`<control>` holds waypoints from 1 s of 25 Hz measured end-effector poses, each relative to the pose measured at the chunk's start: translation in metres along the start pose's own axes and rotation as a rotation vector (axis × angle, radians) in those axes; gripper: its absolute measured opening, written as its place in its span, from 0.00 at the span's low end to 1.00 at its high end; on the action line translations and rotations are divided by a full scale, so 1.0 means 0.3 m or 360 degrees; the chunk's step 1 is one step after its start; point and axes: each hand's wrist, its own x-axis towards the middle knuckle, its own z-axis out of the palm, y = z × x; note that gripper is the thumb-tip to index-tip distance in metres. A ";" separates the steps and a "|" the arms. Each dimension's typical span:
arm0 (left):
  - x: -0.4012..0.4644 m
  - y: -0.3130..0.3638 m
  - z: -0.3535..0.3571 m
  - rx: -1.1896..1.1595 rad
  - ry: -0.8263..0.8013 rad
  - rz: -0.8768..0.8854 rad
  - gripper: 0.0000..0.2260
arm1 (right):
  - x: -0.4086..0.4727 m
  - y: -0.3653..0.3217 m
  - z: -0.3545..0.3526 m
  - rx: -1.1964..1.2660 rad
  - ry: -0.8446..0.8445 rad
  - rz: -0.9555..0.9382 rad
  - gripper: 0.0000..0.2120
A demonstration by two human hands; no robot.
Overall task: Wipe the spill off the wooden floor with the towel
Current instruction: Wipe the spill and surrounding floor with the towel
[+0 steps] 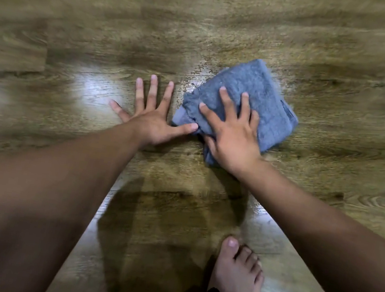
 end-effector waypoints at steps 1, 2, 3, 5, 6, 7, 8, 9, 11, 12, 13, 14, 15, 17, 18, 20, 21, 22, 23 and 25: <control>-0.003 0.002 0.003 0.0036 0.0007 -0.0009 0.64 | -0.006 -0.003 -0.003 -0.0007 -0.0006 -0.0035 0.30; -0.005 0.001 0.004 0.0056 0.0008 -0.0007 0.64 | -0.020 -0.003 -0.005 -0.0010 -0.0002 -0.0043 0.30; -0.004 -0.002 0.004 0.0056 -0.0001 0.0001 0.64 | -0.034 -0.004 -0.003 -0.0007 0.0007 -0.0034 0.29; -0.006 -0.005 0.003 0.0040 -0.0022 0.0022 0.61 | -0.052 -0.014 0.006 0.0018 0.0025 -0.0009 0.28; -0.002 -0.006 0.005 0.0042 -0.0018 0.0040 0.59 | -0.058 -0.019 0.007 0.0040 0.0046 -0.0005 0.27; 0.005 -0.010 0.010 0.0047 -0.0010 0.0054 0.57 | -0.066 -0.023 0.008 0.0062 0.0067 -0.0008 0.27; 0.012 -0.018 0.007 0.0051 -0.0008 0.0069 0.57 | -0.078 -0.024 0.008 0.0081 0.0083 -0.0017 0.26; 0.014 -0.031 -0.006 0.0077 -0.0018 0.0099 0.56 | -0.095 -0.023 0.010 0.0096 0.0094 -0.0022 0.26; 0.011 -0.081 -0.048 0.0210 -0.0001 0.0187 0.56 | -0.157 -0.015 0.024 0.0087 0.0126 -0.0046 0.25; 0.012 -0.121 -0.066 0.0224 0.0032 0.0191 0.56 | -0.204 -0.014 0.040 0.0056 0.0157 -0.0103 0.24; 0.015 -0.160 -0.083 0.0139 0.0075 0.0108 0.56 | -0.254 -0.014 0.060 0.0023 0.0186 -0.0194 0.24; 0.025 -0.198 -0.092 -0.0014 0.0130 -0.0051 0.56 | -0.304 -0.016 0.081 -0.0014 0.0196 -0.0300 0.24; 0.035 -0.226 -0.097 -0.0128 0.0154 -0.0220 0.55 | -0.345 -0.020 0.097 -0.0048 0.0187 -0.0394 0.23; 0.056 -0.256 -0.084 -0.0101 0.0149 -0.0359 0.53 | -0.365 -0.027 0.113 -0.0074 0.0168 -0.0468 0.24; 0.068 -0.257 -0.080 -0.0074 0.0133 -0.0340 0.52 | -0.338 -0.030 0.109 -0.0066 0.0168 -0.0457 0.26; 0.082 -0.258 -0.080 -0.0108 0.0118 -0.0323 0.50 | -0.227 -0.057 0.084 -0.0047 0.0150 -0.0378 0.30; 0.090 -0.260 -0.083 -0.0120 0.0128 -0.0329 0.48 | -0.147 -0.074 0.065 -0.0031 0.0133 -0.0320 0.31; 0.094 -0.261 -0.085 -0.0128 0.0136 -0.0348 0.45 | -0.056 -0.089 0.046 -0.0001 0.0098 -0.0247 0.31; 0.093 -0.256 -0.089 -0.0145 0.0130 -0.0368 0.43 | 0.049 -0.099 0.029 0.0034 0.0035 -0.0171 0.32; 0.094 -0.246 -0.091 -0.0163 0.0140 -0.0364 0.41 | 0.273 -0.092 -0.019 0.0056 -0.0116 -0.0120 0.36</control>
